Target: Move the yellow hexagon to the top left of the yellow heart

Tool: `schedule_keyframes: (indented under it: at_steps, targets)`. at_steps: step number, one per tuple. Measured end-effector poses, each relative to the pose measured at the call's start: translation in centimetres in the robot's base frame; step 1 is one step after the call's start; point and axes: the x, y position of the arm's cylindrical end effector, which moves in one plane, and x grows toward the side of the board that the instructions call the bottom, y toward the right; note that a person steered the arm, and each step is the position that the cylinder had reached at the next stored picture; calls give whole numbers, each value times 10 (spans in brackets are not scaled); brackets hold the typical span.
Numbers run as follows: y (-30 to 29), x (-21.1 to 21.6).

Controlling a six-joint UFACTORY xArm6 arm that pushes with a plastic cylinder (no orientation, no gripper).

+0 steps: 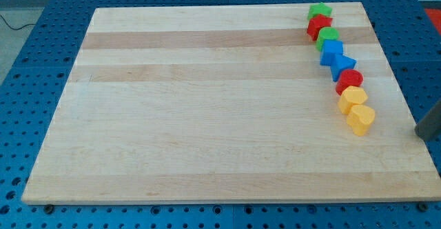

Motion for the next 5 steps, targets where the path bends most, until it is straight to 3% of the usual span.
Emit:
schedule_keyframes:
  at_steps: [3, 5]
  targets:
    - [-117, -2]
    - [-52, 5]
